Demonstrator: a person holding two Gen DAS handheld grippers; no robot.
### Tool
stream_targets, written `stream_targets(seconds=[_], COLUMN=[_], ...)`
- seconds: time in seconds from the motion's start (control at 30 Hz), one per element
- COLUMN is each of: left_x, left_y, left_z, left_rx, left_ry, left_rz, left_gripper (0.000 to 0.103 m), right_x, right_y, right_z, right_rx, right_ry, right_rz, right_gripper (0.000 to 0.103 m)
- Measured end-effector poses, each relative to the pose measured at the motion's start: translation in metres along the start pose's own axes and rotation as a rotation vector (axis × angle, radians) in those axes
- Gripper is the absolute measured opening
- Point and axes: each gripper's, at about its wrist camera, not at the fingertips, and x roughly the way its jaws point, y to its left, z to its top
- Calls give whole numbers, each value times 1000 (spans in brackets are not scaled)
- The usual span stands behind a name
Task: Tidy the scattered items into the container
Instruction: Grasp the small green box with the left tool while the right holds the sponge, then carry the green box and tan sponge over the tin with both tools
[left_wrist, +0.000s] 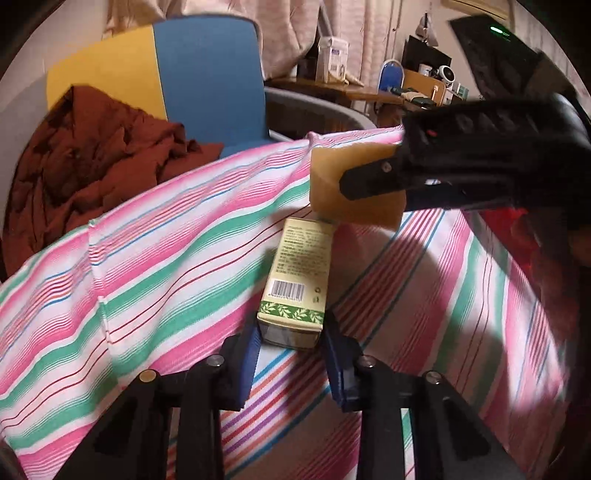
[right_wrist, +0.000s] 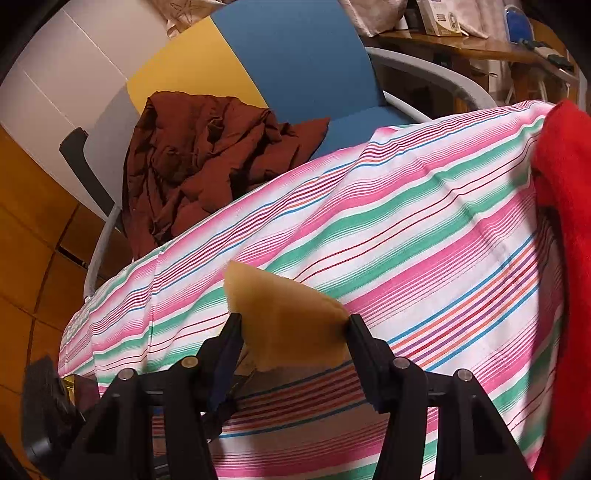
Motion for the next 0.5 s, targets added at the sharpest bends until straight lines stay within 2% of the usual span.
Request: stream_targets(seconds=[0.2,0.5], left_x=[-13,-43], left_y=[0,-12], left_z=[-18,-49], left_rx=[16,-26], left_ry=[-35,-63], left_rz=[20,55], left_gripper=[31,31], right_x=[3,3], right_y=[-2,11], right_z=[0,-4], right_rx=[-3,-77], right_ry=[8,-13], right_rz=[-10,-23], right_gripper=[57,57])
